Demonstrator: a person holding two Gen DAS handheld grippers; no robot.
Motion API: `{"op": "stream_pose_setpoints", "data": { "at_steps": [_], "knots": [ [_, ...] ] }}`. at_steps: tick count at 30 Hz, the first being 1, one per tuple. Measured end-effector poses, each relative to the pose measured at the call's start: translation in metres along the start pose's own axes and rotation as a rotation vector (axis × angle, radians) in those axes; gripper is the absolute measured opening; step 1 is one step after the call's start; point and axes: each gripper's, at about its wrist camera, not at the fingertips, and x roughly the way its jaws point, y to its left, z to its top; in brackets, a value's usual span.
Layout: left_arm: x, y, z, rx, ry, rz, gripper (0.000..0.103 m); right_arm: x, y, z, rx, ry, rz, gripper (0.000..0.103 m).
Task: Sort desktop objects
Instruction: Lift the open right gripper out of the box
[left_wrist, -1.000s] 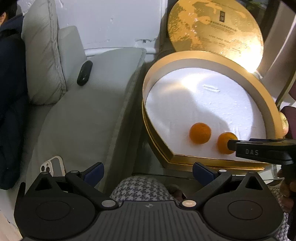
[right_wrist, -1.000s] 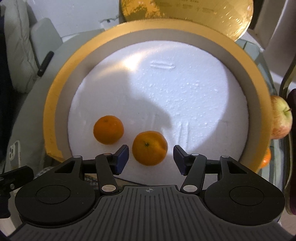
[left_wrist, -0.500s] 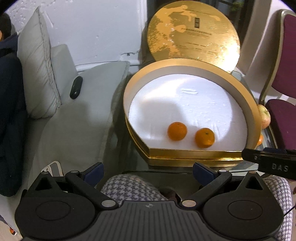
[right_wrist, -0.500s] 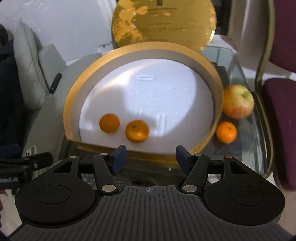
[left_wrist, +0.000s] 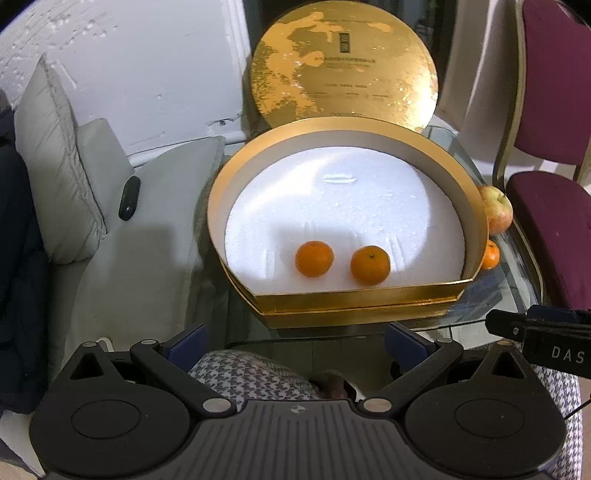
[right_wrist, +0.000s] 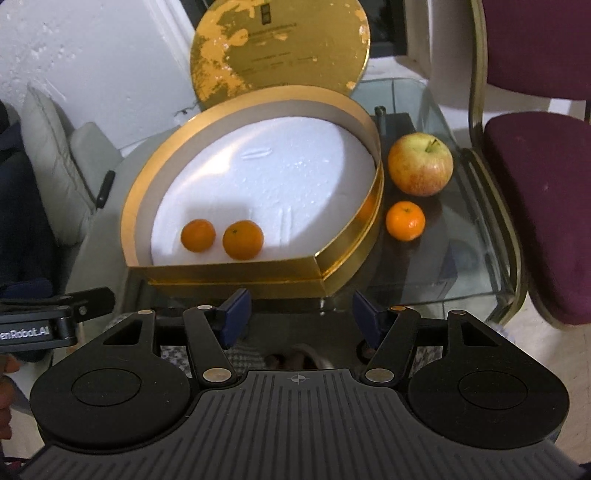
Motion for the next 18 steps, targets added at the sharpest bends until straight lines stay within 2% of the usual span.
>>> {"op": "stream_pose_setpoints", "data": {
  "at_steps": [18],
  "knots": [
    [-0.002,-0.025,0.004,0.077,-0.001,-0.003,0.102,-0.003,-0.023,-0.007,0.062,-0.002,0.015,0.068]
  ]
}}
